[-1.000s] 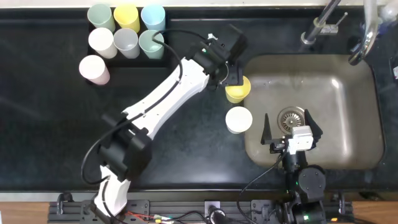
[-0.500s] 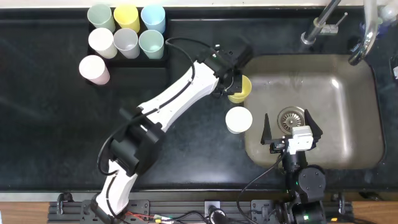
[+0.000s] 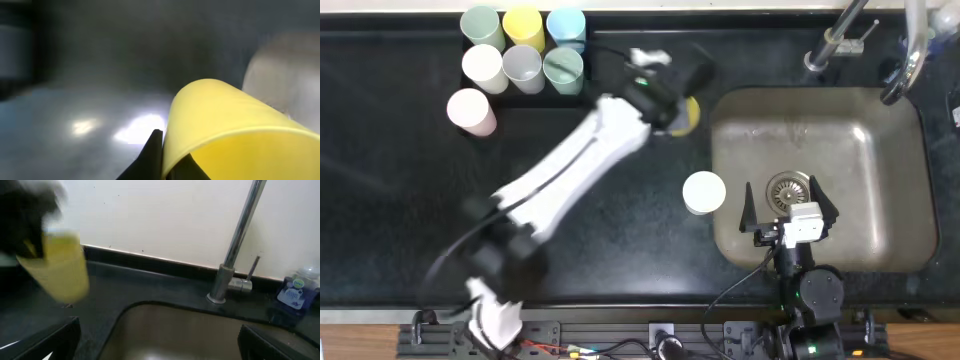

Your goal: Store Cups

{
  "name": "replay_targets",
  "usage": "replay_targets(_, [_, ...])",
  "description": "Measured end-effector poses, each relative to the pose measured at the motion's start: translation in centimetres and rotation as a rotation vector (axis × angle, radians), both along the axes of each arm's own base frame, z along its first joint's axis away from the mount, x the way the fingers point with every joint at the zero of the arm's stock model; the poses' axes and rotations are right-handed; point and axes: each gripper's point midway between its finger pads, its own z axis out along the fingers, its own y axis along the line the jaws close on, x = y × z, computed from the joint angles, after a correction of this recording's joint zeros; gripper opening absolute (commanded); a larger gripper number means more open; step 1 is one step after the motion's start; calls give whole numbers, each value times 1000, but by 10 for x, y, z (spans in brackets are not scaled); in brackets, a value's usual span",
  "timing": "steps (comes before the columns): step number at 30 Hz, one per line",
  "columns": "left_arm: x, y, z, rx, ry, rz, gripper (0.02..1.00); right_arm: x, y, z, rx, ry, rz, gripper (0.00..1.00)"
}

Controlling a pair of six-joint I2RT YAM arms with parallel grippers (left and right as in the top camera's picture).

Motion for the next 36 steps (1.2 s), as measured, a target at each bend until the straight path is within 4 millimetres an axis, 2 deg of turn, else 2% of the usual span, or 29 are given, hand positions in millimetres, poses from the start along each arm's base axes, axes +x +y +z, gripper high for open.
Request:
replay_targets(3, [4, 60, 65, -36, -117, 192, 36, 0, 0, 0, 0, 0, 0, 998])
replay_targets(5, [0, 102, 97, -54, -172, 310, 36, 0, 0, 0, 0, -1, 0, 996])
replay_targets(7, [-7, 146, 114, -58, -195, 446, 38, 0, 0, 0, 0, 0, 0, 998])
replay_targets(10, [-19, 192, 109, -52, -164, 637, 36, 0, 0, 0, 0, -1, 0, 998])
replay_targets(13, [-29, 221, 81, -53, -83, 823, 38, 0, 0, 0, 0, 0, 0, 998])
replay_targets(17, [-37, 242, 35, -97, 28, 1035, 36, 0, 0, 0, 1, -1, 0, 996])
replay_targets(20, [-36, 251, 12, -139, 51, 1131, 36, 0, 0, 0, 0, 0, 0, 998])
replay_targets(27, [-26, 256, -18, -207, 81, 1210, 36, 0, 0, 0, 0, 0, 0, 998])
replay_targets(36, [-16, 252, -50, -201, 139, 1224, 38, 0, 0, 0, 1, -1, 0, 998])
